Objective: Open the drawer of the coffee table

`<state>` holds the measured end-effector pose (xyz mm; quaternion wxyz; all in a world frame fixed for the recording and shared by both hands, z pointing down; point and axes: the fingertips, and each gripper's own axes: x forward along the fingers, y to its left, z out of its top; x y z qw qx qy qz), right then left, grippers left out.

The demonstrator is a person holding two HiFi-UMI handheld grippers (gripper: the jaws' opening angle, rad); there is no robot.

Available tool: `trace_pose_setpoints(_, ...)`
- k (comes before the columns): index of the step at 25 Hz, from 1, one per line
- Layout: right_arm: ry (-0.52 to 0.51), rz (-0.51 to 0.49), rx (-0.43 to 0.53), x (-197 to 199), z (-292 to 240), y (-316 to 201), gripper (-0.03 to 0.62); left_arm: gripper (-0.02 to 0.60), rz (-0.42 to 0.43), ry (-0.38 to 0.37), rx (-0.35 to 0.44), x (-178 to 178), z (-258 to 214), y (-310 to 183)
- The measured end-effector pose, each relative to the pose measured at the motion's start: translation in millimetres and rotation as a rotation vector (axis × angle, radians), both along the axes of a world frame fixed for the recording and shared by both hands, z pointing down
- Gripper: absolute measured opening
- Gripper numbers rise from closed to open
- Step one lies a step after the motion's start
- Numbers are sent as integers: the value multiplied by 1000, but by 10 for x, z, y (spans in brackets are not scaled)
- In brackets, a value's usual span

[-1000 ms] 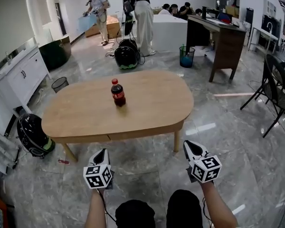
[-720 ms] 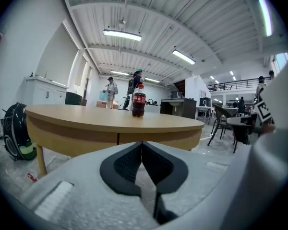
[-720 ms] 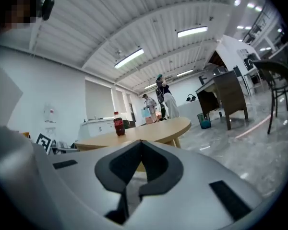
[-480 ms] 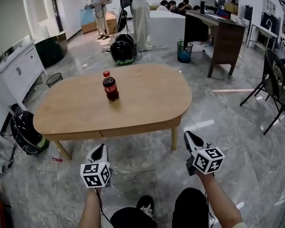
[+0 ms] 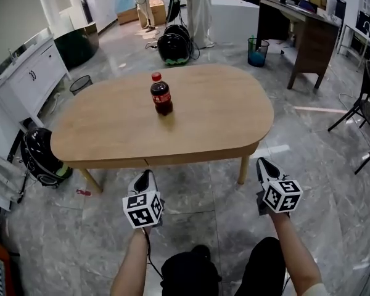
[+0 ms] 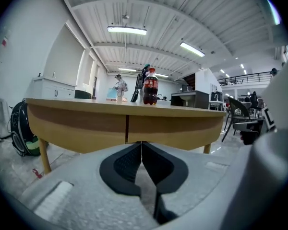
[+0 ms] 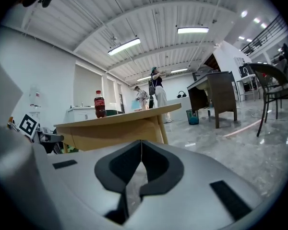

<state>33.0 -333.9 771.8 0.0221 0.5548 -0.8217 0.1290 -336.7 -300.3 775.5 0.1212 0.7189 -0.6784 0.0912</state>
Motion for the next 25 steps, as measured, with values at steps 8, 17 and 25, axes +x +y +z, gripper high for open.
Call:
trace_pose_setpoints(8, 93, -128, -9, -356, 183, -248, 18, 14, -5, -5, -14, -156, 84, -287)
trace_pose_setpoints(17, 164, -189, 36, -460, 264, -456, 132, 190, 8, -57, 58, -38, 144, -481)
trace_pose_setpoints(25, 149, -152, 61, -344, 251, -454, 170, 219, -29, -50, 80, -10, 150, -495)
